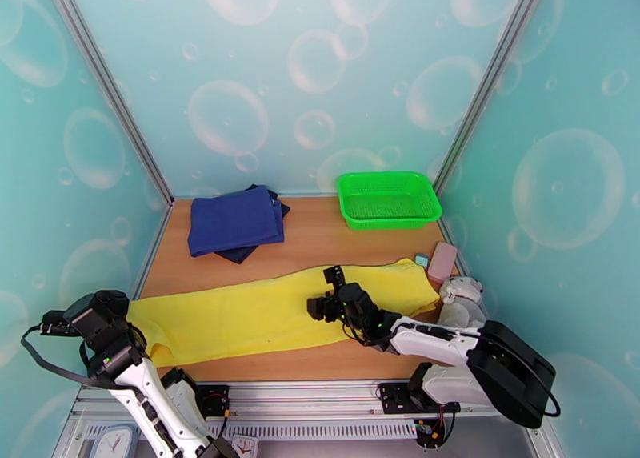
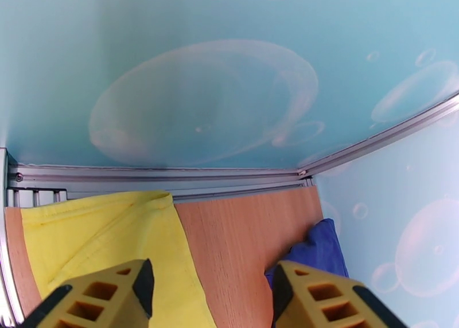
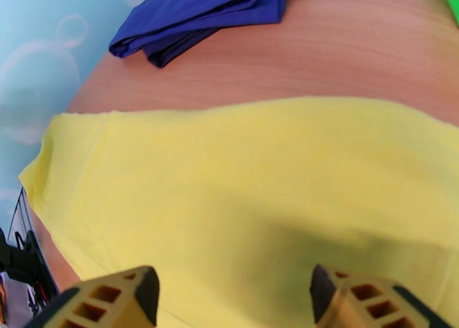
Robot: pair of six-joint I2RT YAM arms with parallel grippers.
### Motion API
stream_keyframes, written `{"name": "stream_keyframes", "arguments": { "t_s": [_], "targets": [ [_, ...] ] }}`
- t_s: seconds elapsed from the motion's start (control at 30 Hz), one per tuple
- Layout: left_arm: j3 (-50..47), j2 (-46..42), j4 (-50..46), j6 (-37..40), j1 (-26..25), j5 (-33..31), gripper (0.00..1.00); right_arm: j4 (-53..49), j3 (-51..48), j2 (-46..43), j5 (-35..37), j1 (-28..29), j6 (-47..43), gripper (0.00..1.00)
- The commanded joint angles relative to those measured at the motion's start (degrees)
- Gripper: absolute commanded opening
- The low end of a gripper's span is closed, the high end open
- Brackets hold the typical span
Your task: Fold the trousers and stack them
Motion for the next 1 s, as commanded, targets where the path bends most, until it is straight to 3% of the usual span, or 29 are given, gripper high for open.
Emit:
{"name": "stream_keyframes", "arguments": {
  "t_s": [0.0, 0.1, 0.2, 0.27, 0.43, 0.6, 0.8, 0.97],
  "targets": [
    [-4.2, 4.0, 3.8, 2.0, -1.1, 3.0, 0.63, 6.8, 1.0, 3.6, -0.9, 2.8, -1.6, 0.75],
    [-8.5, 9.2, 4.3, -2.9, -2.2, 0.2, 0.64, 6.7, 4.6, 7.5, 1.0, 6.1, -2.2, 0.76],
    [-5.1, 17.7, -1.8, -8.7, -5.9, -13.1, 0.67, 4.5, 8.8, 11.1, 1.3, 8.6, -2.8, 0.77],
    [-2.4, 23.7, -5.1, -10.6, -6.8, -18.2, 0.68, 4.8, 10.2, 12.9, 1.0, 9.6, -2.6, 0.78],
    [-5.8, 31.1, 0.2, -11.0, -6.3, -15.6, 0.68, 6.7, 11.3, 16.1, -0.6, 9.9, -1.2, 0.78],
    [-8.2, 35.8, 3.3, -11.2, -6.9, -18.5, 0.68, 5.3, 11.7, 15.7, -0.7, 9.8, -0.7, 0.79],
    [-9.9, 35.1, 4.3, -11.9, -6.9, -20.4, 0.67, 4.2, 12.6, 15.9, 1.1, 9.8, 0.0, 0.80],
    [-11.3, 37.1, 6.6, -11.7, -7.1, -18.0, 0.64, 0.0, 15.2, 19.9, 4.4, 9.0, 3.3, 0.82]
  ]
}}
